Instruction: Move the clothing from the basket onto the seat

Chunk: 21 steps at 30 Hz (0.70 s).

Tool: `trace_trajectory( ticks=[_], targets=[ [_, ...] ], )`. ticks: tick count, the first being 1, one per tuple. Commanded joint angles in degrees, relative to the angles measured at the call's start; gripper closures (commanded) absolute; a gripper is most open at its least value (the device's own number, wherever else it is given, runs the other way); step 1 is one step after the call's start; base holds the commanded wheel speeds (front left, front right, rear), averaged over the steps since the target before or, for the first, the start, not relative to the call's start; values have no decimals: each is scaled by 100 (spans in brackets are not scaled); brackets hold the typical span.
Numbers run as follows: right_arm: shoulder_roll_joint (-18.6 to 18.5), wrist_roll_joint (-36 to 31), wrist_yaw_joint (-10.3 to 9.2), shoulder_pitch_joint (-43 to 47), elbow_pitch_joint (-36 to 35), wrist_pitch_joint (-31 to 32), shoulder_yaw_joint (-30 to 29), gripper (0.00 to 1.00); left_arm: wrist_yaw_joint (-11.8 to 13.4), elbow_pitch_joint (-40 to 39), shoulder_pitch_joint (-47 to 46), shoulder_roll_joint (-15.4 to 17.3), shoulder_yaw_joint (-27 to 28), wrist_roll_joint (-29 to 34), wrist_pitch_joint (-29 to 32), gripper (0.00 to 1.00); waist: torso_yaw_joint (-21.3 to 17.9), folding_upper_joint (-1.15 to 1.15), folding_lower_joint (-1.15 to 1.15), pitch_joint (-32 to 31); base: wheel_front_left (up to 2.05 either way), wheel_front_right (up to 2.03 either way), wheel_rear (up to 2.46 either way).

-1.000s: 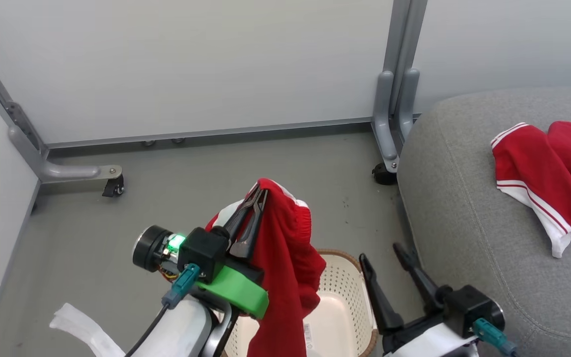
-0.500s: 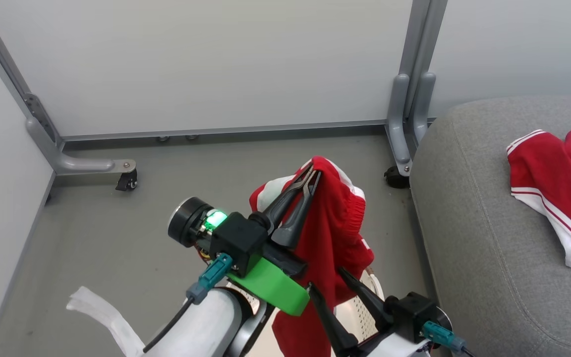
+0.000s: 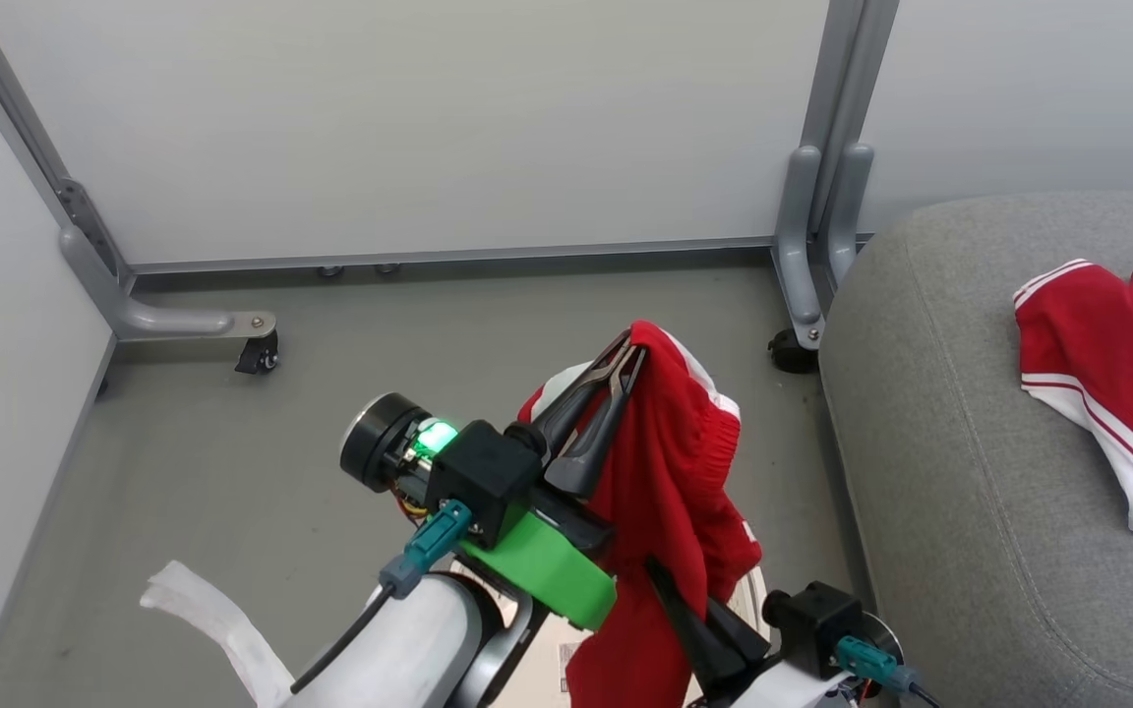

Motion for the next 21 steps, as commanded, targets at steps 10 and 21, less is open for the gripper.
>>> trace_trajectory(
  ticks=[10, 21],
  targets=[
    [-18, -63, -2, 126, -257, -17, -112, 100, 49, 157, -81, 134, -76, 95, 4, 100, -127, 0, 0, 34, 0, 0, 0],
    [-18, -38, -2, 147, -377, -17, -239, 100, 192, 424, -95, 231, -25, 170, -109, 0, -166, 0, 0, 102, 0, 0, 0]
  ],
)
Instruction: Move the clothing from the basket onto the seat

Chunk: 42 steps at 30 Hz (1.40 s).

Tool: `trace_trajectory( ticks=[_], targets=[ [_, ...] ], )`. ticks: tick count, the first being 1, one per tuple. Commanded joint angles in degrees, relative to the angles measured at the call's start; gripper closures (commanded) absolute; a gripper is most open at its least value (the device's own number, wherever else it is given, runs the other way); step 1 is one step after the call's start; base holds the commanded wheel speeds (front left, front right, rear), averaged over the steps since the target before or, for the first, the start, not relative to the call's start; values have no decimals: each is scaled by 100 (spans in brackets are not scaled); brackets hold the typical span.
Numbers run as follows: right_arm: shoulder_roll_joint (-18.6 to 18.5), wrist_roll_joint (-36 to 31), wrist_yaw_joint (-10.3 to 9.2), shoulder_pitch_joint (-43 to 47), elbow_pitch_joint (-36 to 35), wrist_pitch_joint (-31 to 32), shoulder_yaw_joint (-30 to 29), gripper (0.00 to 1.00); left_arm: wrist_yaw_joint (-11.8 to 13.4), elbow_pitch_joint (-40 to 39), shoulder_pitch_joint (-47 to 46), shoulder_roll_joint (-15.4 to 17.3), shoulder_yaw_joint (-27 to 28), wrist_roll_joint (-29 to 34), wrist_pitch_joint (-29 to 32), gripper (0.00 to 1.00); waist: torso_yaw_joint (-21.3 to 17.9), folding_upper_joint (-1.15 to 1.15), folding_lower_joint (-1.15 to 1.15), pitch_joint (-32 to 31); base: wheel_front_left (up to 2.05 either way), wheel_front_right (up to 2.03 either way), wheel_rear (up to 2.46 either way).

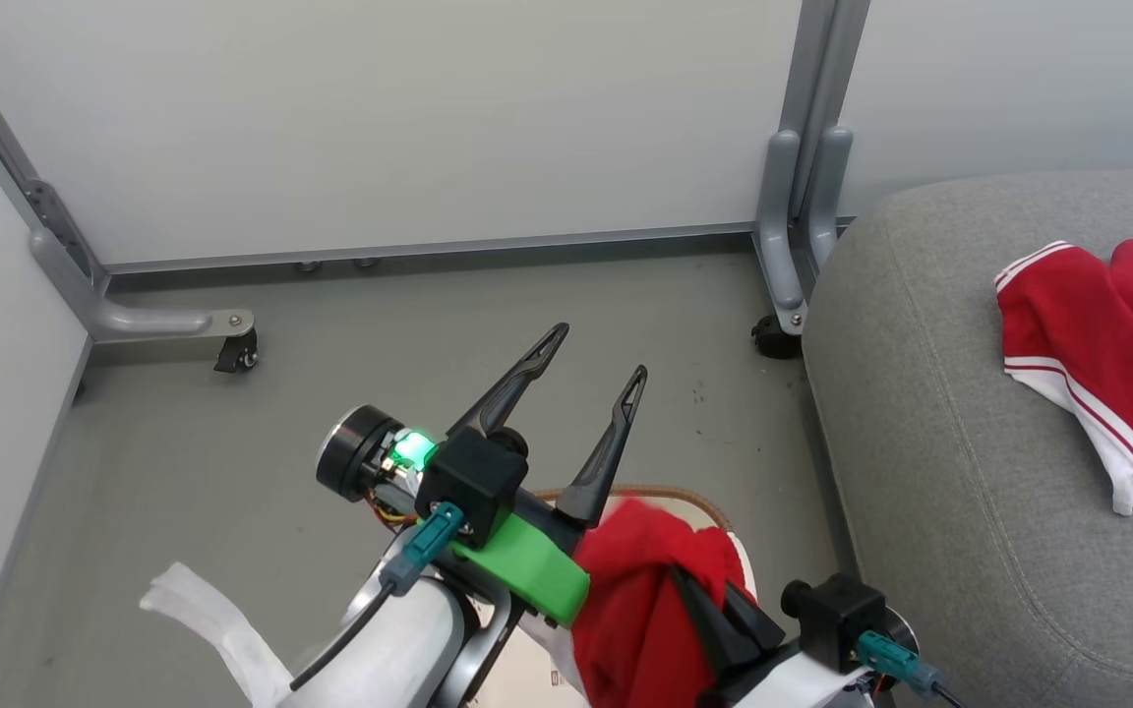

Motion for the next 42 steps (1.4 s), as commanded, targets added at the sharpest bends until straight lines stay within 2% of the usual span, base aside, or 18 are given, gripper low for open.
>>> trace_trajectory(
  ticks=[1, 13, 22, 32, 36, 42],
  targets=[
    [-18, 4, -2, 45, -33, -17, -24, 100, 0, 35, -80, 35, 1, 9, -37, 0, 1, 0, 0, 12, 0, 0, 0],
    [-18, -167, -2, -55, -64, -17, -195, 100, 33, 347, 109, 34, 45, -214, -94, 0, -5, 0, 0, 41, 0, 0, 0],
    [-18, -337, -2, -173, -297, -17, -345, 100, 83, 695, 301, 134, 139, -300, -372, 0, -156, 0, 0, 134, 0, 0, 0],
    [-18, -455, -2, -110, -610, -17, -609, 100, 64, 848, 598, 375, 272, -349, -657, 0, -598, 0, 0, 306, 0, 0, 0],
    [-20, -456, -2, -46, -755, -17, -796, 100, 157, 893, 702, 481, 341, -279, -714, 0, -871, 0, 0, 379, 0, 0, 0],
    [-19, -605, -2, 94, -1038, -17, -1121, 100, 177, 861, 950, 474, 504, -311, -792, 0, -1370, 0, 0, 463, 0, 0, 0]
  ],
)
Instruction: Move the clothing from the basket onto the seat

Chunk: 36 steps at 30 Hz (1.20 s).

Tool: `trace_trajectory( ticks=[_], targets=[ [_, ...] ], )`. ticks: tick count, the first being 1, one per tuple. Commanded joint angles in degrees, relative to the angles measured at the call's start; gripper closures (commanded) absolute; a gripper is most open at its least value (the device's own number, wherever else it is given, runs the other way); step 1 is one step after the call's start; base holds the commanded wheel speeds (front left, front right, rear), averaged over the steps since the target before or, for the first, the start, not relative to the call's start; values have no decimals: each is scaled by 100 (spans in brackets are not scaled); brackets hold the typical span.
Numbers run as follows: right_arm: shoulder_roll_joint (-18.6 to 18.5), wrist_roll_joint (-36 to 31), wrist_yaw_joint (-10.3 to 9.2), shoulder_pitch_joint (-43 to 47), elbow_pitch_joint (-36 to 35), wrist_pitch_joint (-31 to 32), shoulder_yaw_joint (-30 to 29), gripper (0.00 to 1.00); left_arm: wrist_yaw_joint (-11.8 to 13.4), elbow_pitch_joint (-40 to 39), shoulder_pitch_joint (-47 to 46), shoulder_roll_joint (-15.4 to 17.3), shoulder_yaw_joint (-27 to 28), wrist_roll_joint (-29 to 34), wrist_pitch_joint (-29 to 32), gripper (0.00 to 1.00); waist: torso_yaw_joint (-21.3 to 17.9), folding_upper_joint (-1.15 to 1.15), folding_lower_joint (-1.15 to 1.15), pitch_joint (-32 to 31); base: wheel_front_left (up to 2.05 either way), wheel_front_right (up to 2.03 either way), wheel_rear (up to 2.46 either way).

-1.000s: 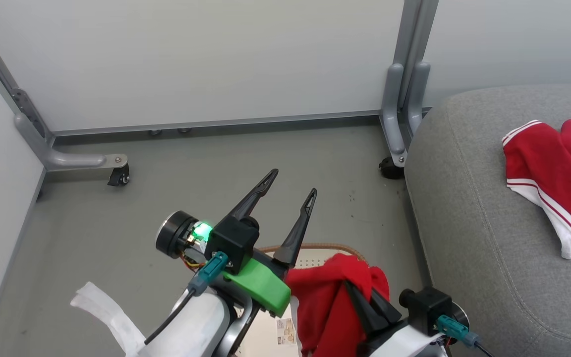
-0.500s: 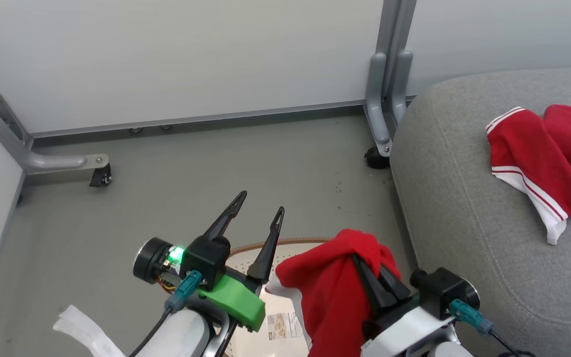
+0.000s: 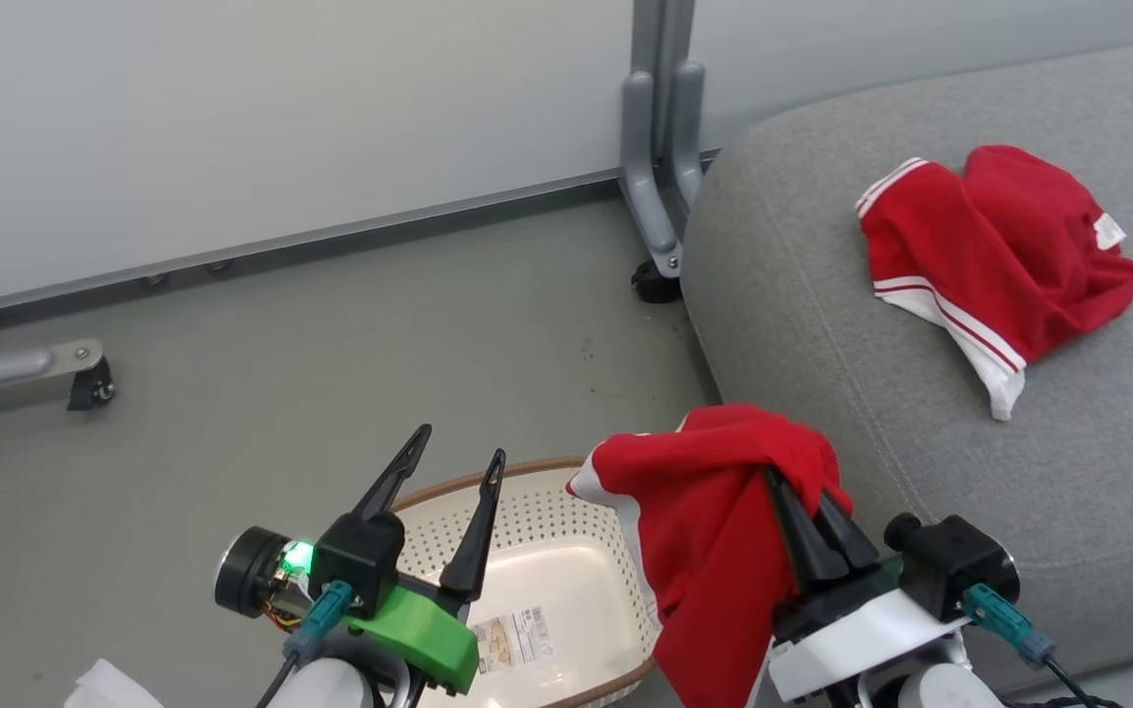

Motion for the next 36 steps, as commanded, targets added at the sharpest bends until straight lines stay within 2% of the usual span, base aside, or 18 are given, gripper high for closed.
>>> trace_trajectory(
  ticks=[1, 13, 20, 28, 34, 36],
  targets=[
    [-19, -69, -2, 52, -76, -17, -72, 100, 4, -34, 109, 16, 55, 29, -48, 0, -384, 0, 0, 107, 0, 0, 0],
    [-17, -220, -2, 240, -421, -17, -519, 100, -175, -401, 535, -52, 509, 500, -37, 0, -1433, 0, 0, 422, 0, 0, 0],
    [-16, -110, -2, 290, -556, -17, -760, 100, -401, -297, 502, -113, 586, 793, -37, 0, -1784, 0, 0, 636, 0, 0, 0],
    [-14, -136, -2, -281, -753, -18, -1123, 100, -590, -267, 326, -123, 593, 979, -37, 0, -1779, 0, 0, 1053, 0, 0, 0],
    [-13, -448, -2, -1634, -945, -17, -1584, 100, -816, -266, -13, -73, 514, 1081, -37, 0, -1417, 0, 0, 1769, 0, 0, 0],
    [-15, -358, -2, -2201, -975, -17, -1865, 100, -911, -292, -181, -60, 463, 1112, -25, 0, -1219, 0, 0, 2077, 0, 0, 0]
  ],
)
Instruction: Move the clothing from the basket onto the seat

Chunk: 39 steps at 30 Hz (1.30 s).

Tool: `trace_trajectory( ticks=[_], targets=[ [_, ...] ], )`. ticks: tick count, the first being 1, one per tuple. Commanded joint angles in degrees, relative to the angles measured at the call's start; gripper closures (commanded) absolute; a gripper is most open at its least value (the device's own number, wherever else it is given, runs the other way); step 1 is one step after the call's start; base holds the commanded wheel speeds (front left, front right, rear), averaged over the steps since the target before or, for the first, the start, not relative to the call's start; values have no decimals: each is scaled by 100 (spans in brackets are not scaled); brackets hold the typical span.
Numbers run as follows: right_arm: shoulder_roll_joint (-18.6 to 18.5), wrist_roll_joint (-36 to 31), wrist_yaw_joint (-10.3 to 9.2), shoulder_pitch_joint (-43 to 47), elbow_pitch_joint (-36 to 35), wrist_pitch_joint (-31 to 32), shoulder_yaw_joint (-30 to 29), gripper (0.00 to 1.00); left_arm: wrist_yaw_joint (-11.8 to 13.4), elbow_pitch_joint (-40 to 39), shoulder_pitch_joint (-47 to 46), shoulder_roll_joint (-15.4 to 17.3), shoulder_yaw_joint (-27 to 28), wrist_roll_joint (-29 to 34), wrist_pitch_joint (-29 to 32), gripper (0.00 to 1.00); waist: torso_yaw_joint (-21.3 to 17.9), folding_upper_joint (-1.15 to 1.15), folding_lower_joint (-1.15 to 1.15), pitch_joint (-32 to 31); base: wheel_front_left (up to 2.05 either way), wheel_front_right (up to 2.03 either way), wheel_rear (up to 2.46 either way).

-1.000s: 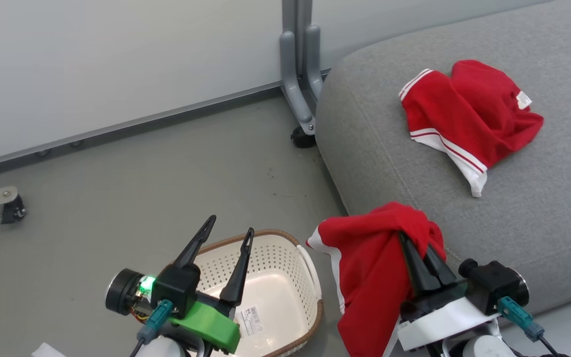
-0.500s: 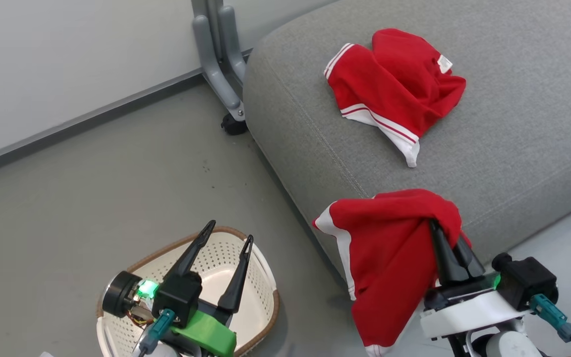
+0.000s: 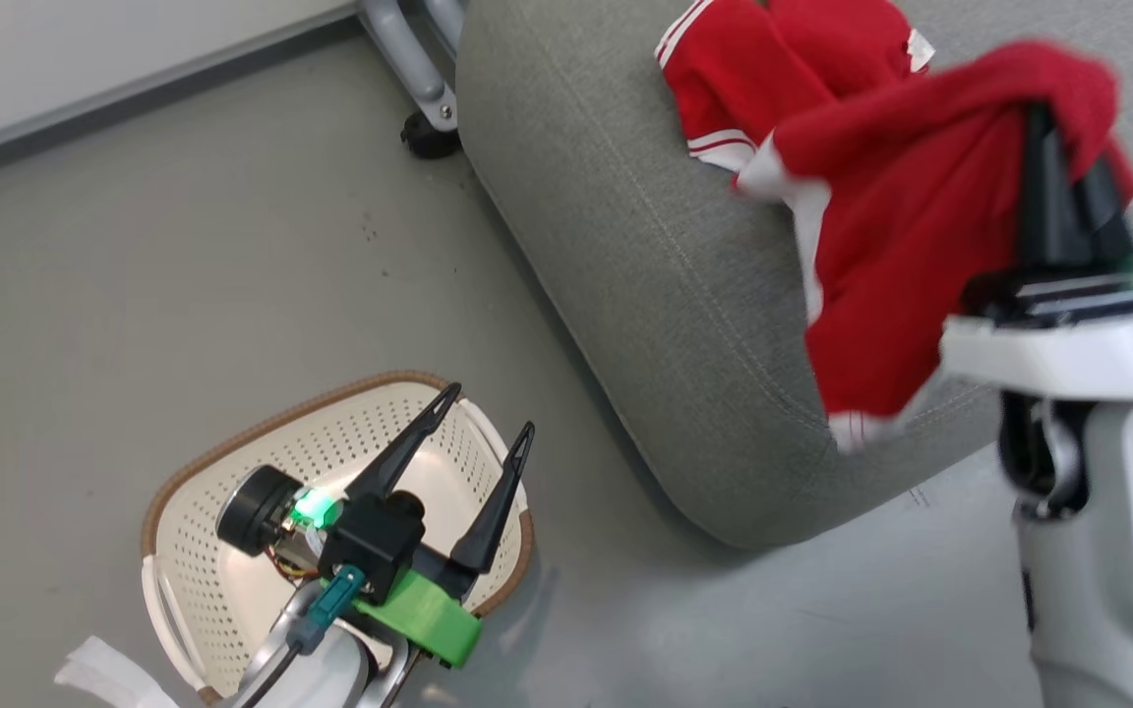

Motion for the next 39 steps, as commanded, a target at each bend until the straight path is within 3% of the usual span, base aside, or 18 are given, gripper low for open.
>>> trace_trajectory(
  ticks=[1, 5, 13, 19, 24, 25, 26, 27, 28, 29, 35, 39],
  targets=[
    [-9, -3, -2, -354, -25, -17, -158, 100, -54, -24, -200, 48, -10, 78, 28, 0, 515, 0, 0, 757, 0, 0, 0],
    [-385, -117, -3, -1485, 205, -16, -628, 100, -208, -134, -586, 111, -74, 128, 57, 0, 990, 0, 0, 1411, 0, 0, 0],
    [-1682, -205, -3, -3101, 1244, -16, -1374, 100, -325, -224, -1079, 118, -99, 110, 26, 0, 1812, 0, 0, 2210, 0, 0, 0],
    [-2310, -382, -3, -3148, 2204, -17, -2029, 100, -297, -243, -1200, 64, -58, 87, -7, 0, 2154, 0, 0, 2411, 0, 0, 0],
    [-2376, -519, -3, -2789, 2952, -17, -2559, 100, -295, -257, -1116, 92, -36, 53, -5, 0, 2207, 0, 0, 2472, 0, 0, 0],
    [-2377, -569, -3, -2676, 3096, -17, -2651, 95, -307, -248, -1093, 85, -39, 31, -7, 0, 2219, 0, 0, 2476, 0, 0, 0],
    [-2371, -620, -3, -2588, 3190, -16, -2725, 62, -314, -241, -1084, 77, -41, 28, -7, 0, 2228, 0, 0, 2480, 0, 0, 0],
    [-2356, -667, -3, -2497, 3260, -17, -2834, 53, -321, -238, -1081, 61, -34, 19, -8, 0, 2239, 0, 0, 2484, 0, 0, 0],
    [-2334, -698, -3, -2420, 3299, -17, -2913, 6, -327, -245, -1081, 45, -25, 5, -5, 0, 2246, 0, 0, 2483, 0, 0, 0],
    [-2291, -728, -3, -2329, 3298, -17, -3013, 0, -333, -270, -1080, 22, -4, -19, -6, 0, 2249, 0, 0, 2476, 0, 0, 0],
    [-1914, -682, -3, -1792, 2925, -17, -3209, 0, -374, -293, -952, -116, 102, -255, -1, 0, 2159, 0, 0, 2183, 0, 0, 0],
    [-1603, -340, -3, -1159, 2338, -16, -2940, 0, -427, -448, -874, -190, 149, -257, -2, 0, 2167, 0, 0, 1806, 0, 0, 0]
  ],
)
